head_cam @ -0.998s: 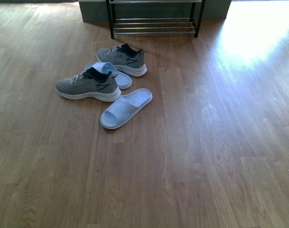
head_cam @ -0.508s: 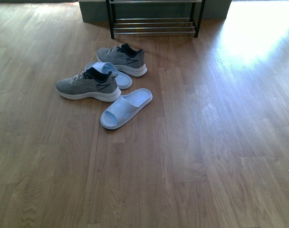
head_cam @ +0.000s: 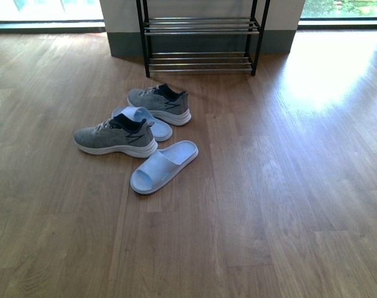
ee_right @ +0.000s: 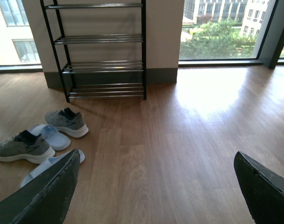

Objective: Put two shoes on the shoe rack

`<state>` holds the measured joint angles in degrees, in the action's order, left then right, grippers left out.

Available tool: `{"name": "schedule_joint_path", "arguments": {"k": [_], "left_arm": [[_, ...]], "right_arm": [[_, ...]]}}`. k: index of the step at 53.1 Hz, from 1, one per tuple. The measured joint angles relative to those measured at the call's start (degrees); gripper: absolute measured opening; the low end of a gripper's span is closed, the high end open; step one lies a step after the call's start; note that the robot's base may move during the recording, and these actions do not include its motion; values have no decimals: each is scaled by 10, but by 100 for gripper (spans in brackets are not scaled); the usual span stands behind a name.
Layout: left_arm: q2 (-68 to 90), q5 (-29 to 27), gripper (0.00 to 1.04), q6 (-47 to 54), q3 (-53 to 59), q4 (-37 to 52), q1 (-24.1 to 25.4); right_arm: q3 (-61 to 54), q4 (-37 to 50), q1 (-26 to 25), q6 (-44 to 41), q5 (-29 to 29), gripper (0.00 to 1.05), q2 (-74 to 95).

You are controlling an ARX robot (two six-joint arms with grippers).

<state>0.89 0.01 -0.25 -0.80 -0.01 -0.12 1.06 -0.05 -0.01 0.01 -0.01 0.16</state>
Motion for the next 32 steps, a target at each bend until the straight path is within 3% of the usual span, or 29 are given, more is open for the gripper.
{"name": "schedule_joint_path", "arguments": {"k": [32], "left_arm": [[0, 0, 95, 0, 0, 0, 0]], "right_arm": [[0, 0, 0, 0, 1, 96, 0]]}}
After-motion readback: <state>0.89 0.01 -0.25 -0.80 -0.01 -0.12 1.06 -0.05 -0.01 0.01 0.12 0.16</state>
